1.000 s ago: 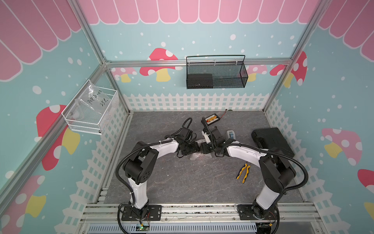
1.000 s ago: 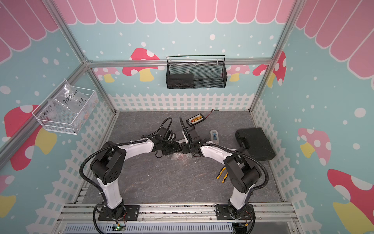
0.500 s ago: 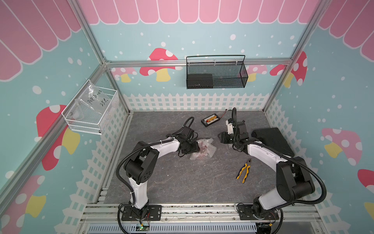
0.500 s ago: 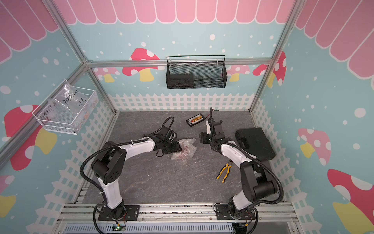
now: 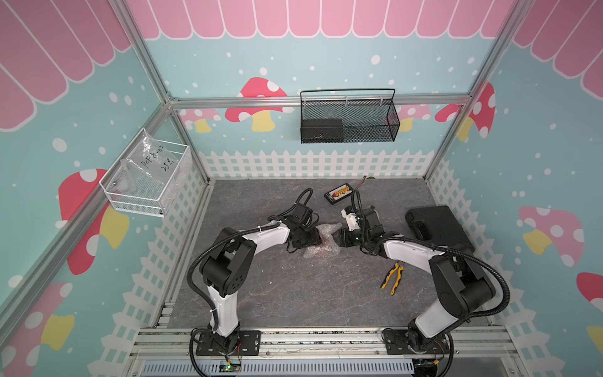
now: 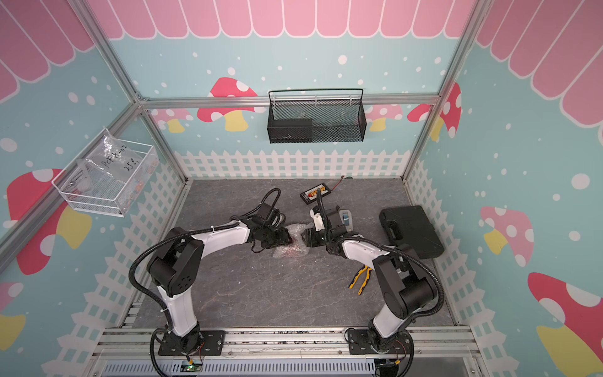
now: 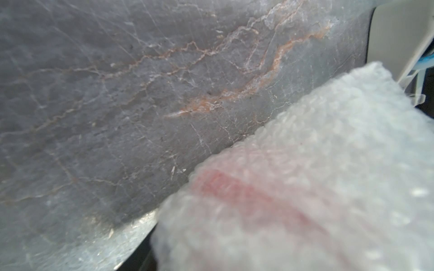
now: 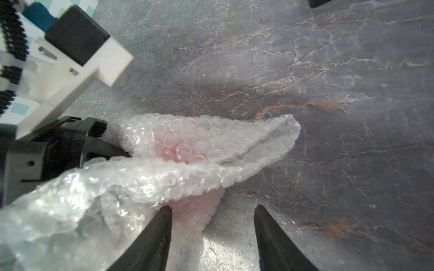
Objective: Wrap mugs in bubble wrap
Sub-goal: Wrap the mug in bubble wrap.
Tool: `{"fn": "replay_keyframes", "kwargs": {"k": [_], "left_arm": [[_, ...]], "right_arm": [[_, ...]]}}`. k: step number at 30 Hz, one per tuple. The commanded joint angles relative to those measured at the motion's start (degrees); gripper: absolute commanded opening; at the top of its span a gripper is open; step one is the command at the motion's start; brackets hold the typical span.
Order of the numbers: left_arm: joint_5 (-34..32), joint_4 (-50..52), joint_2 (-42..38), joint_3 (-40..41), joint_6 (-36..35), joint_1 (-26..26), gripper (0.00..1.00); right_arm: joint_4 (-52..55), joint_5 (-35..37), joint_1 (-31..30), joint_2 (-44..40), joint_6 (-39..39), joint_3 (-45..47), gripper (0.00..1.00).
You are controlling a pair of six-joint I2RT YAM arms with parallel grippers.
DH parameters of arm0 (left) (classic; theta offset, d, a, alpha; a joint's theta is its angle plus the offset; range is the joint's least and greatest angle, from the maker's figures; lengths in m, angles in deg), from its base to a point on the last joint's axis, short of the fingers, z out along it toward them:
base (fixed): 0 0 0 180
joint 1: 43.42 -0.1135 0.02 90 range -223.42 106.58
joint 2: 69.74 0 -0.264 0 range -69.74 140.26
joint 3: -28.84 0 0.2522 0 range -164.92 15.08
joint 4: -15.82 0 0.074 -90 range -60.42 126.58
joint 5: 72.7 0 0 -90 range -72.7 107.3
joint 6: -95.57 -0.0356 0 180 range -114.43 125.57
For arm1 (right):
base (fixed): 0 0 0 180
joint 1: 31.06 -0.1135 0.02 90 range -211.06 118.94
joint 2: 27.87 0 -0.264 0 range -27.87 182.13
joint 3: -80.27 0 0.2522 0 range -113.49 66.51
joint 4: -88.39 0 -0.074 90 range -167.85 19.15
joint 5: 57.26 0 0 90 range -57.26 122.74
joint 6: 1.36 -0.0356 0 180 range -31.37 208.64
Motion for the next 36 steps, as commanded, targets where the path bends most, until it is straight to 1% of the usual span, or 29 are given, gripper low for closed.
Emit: {"fn": "replay_keyframes", "kwargs": {"k": [1,4,7,10,16,23,25,27,29,32,36], "left_arm": [[2.2,-0.7,-1.8,0.2,0.4,0.3,0.58],[2.3,-0.7,-2.4,0.4,0.5,0.3,0.58],[2.0,-0.7,-2.7,0.6,0.5,0.4,0.58],[1.4,0.0,-2.4,0.5,0.4,0.4,0.56],[0.6,1.3,-2.1,0.2,0.4,0.4,0.54],[0.5,1.9,-1.7,-0.5,0.2,0.4,0.54],[0.8,1.6,-1.8,-0.5,0.3,0.4,0.53],[1.3,1.1,-2.1,-0.3,0.5,0.4,0.53],[2.0,0.5,-2.7,-0.1,0.9,0.4,0.54],[4.0,-1.2,-4.4,0.7,1.8,0.2,0.57],[7.3,-4.1,-7.8,2.9,3.8,-1.3,0.6]], "right_arm": [[-0.9,-0.3,-3.0,3.8,0.8,-1.7,0.59],[-5.3,-3.3,-4.5,2.0,-1.0,-1.4,0.6],[-5.6,-1.5,-4.3,-1.1,-1.8,-1.5,0.61],[-5.5,-1.7,-4.2,-2.9,-2.5,-1.7,0.61],[-5.1,-1.7,-4.3,-4.3,-3.2,-1.4,0.61],[-5.3,-3.1,-4.3,-3.6,-3.7,-1.5,0.62],[-4.5,-1.7,-4.3,-3.5,-3.9,-1.4,0.62],[0.3,1.4,-4.3,-1.6,-1.6,-2.9,0.6],[6.1,5.7,-4.7,1.1,1.2,-4.8,0.57],[8.6,7.6,-5.6,4.1,2.4,-6.0,0.49],[12.6,12.4,-7.1,5.7,3.9,-8.6,0.49]]}}
